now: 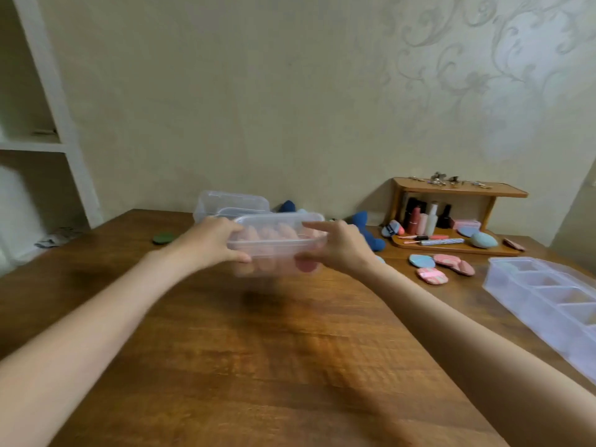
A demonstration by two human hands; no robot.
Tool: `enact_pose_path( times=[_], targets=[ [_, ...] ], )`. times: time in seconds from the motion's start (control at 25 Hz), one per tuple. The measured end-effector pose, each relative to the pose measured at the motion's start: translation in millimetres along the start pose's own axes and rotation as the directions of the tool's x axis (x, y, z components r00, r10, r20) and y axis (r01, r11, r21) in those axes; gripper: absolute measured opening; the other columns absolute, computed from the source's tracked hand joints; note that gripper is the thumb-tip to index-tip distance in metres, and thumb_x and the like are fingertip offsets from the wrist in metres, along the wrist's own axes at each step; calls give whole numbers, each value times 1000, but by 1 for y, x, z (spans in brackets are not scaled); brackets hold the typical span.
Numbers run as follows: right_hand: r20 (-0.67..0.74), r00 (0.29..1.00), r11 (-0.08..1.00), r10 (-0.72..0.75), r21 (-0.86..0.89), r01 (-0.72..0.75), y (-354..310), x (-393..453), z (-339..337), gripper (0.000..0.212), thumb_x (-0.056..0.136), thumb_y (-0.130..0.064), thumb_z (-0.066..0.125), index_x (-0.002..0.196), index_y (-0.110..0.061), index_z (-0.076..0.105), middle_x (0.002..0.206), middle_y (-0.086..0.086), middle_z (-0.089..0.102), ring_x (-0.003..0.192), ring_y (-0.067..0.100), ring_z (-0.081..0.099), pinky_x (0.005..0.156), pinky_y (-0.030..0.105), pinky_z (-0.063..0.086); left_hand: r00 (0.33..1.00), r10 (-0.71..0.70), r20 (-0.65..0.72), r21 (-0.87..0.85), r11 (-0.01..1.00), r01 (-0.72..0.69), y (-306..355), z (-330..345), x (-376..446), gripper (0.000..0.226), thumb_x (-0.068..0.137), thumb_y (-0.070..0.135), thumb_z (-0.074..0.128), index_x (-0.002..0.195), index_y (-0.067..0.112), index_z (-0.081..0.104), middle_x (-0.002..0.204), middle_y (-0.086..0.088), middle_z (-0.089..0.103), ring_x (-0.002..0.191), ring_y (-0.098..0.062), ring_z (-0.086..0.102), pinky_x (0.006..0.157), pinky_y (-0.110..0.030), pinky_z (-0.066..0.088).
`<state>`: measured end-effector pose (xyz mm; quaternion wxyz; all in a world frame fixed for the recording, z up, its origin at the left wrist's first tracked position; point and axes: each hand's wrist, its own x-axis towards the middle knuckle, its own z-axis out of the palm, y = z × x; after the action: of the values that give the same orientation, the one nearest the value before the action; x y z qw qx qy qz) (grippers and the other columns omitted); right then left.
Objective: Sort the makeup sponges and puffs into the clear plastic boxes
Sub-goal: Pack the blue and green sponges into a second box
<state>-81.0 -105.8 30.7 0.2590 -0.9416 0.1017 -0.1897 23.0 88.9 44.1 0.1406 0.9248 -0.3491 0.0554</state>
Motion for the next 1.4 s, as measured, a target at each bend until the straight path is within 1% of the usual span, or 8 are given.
enact_pose_path(
  times=[0.28, 0.4, 0.52, 0.76, 0.88, 1.04, 1.24, 1.4],
  targets=[
    [259, 956, 970, -135, 230, 75, -95, 25, 116, 64, 77, -34, 73, 135, -18, 48, 130, 8, 59, 116, 22, 58, 97, 34, 49, 908, -374, 190, 132, 926, 354, -124, -30, -50, 77, 76, 35, 74, 140, 10, 40, 142, -8, 47, 125, -22, 50, 103, -34, 42],
    [404, 896, 965, -186, 246, 90, -123, 36, 141, 65, 84, -27, 66, 142, -20, 37, 138, 10, 51, 123, 25, 52, 100, 34, 43, 885, -445, 138, 191, 889, 417, -149, -34, -55, 53, 81, 26, 67, 129, 9, 51, 124, -10, 60, 101, -19, 59, 82, -29, 49],
    [455, 845, 959, -280, 181, 220, -135, 60, 143, 54, 89, -20, 59, 139, -16, 42, 138, 10, 51, 126, 26, 49, 100, 31, 41, 932, -362, 25, 226, 910, 347, -138, -32, -43, 46, 86, 23, 55, 132, 16, 49, 132, -7, 54, 115, -23, 54, 88, -33, 49],
    [-23, 987, 986, -160, -55, 159, -99, 158, 94, 40, 92, -10, 47, 131, -10, 51, 142, 16, 45, 131, 31, 40, 105, 33, 33, 978, -132, 160, 195, 976, 100, -105, 5, -7, 50, 94, 26, 48, 143, 23, 35, 149, 0, 34, 129, -22, 42, 105, -40, 40],
    [134, 990, 954, -36, -291, 74, -66, 186, 85, 53, 95, -24, 49, 143, -9, 31, 147, 17, 36, 134, 35, 34, 111, 43, 30, 970, -210, 123, 253, 952, 174, -118, 15, 8, 43, 95, 16, 43, 138, 24, 42, 150, 1, 29, 133, -26, 33, 110, -43, 30],
    [257, 965, 990, -55, -113, 87, -47, 179, 86, 47, 87, -20, 63, 129, -5, 46, 123, 14, 58, 104, 27, 56, 80, 28, 47, 964, -256, 68, 222, 946, 235, -120, 10, 24, 47, 93, 19, 48, 138, 25, 39, 146, 1, 33, 128, -26, 39, 104, -42, 36],
    [362, 911, 956, -198, -132, 260, -26, 138, 54, 29, 76, -10, 73, 100, -14, 58, 92, -2, 53, 88, 16, 50, 69, 20, 40, 936, -69, -345, -36, 998, 60, -85, 6, 42, 33, 96, 19, 43, 129, 17, 51, 135, -3, 48, 123, -23, 45, 101, -34, 34],
    [493, 854, 913, -164, -252, 321, -6, 98, 32, 27, 73, -19, 76, 75, -27, 50, 87, -5, 55, 89, 20, 57, 73, 25, 46, 968, -90, -235, -214, 976, 39, -69, 11, 51, 36, 93, 14, 51, 129, 17, 52, 136, -5, 48, 126, -23, 43, 99, -28, 33]
  ],
)
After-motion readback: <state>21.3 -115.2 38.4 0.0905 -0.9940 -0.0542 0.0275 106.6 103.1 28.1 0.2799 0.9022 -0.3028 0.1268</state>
